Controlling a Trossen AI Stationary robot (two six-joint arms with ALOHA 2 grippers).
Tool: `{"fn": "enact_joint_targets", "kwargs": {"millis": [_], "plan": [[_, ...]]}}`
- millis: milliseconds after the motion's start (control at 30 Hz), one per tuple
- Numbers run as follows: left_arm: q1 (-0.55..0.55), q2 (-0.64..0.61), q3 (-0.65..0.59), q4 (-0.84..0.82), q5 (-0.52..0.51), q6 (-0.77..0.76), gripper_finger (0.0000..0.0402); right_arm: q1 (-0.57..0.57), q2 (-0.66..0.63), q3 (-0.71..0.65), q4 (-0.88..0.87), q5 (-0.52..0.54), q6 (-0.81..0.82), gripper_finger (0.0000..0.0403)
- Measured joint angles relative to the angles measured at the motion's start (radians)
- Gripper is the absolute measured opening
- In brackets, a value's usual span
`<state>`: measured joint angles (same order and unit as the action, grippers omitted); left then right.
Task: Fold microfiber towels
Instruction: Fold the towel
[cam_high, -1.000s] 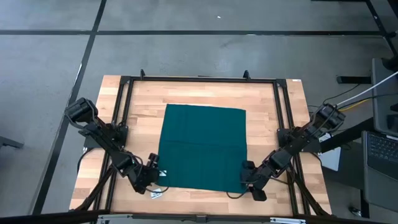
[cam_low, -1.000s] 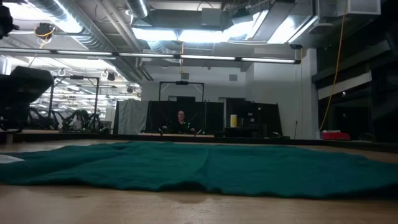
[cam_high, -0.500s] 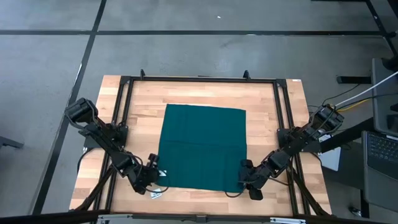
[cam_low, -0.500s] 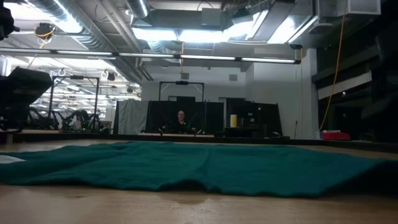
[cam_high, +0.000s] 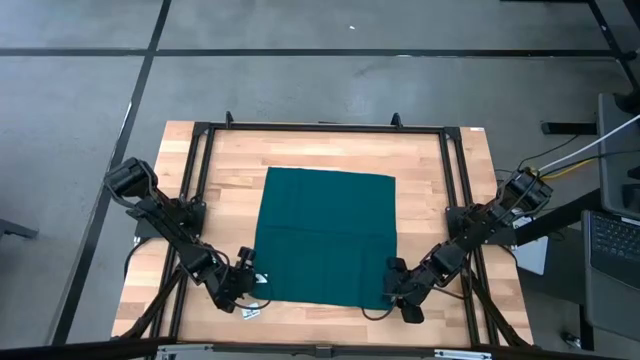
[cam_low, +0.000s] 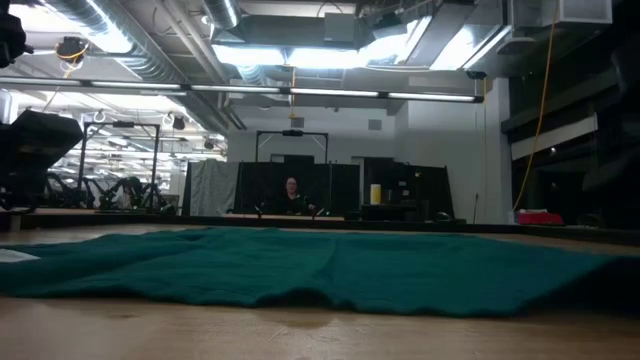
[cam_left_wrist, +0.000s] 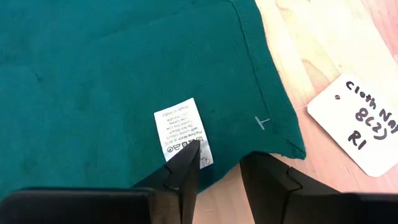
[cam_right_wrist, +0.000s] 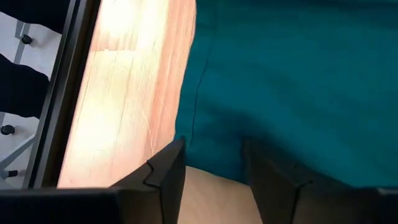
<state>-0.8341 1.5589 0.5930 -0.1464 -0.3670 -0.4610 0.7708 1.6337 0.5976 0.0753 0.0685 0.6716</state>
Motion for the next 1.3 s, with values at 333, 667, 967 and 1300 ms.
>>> {"fn": "enact_joint_targets", "kwargs": {"millis": [333, 667, 967, 1300], "plan": [[0.0, 0.001, 0.0, 0.013, -0.031, -0.015, 0.0107, 0.003, 0.056, 0.006, 0.048, 0.117, -0.034, 0.0176], [0.001, 0.002, -0.001, 0.017, -0.053, -0.062, 0.0106, -0.001, 0.056, 0.006, -0.036, 0.269, -0.028, 0.0095], [0.003, 0.004, 0.008, 0.031, -0.064, -0.169, 0.0077, 0.037, 0.063, 0.07, -0.088, 0.159, -0.007, 0.0009], [0.013, 0.003, 0.112, 0.033, -0.108, -0.185, 0.0003, 0.092, 0.074, 0.177, -0.171, 0.121, 0.031, 0.0008]]}}
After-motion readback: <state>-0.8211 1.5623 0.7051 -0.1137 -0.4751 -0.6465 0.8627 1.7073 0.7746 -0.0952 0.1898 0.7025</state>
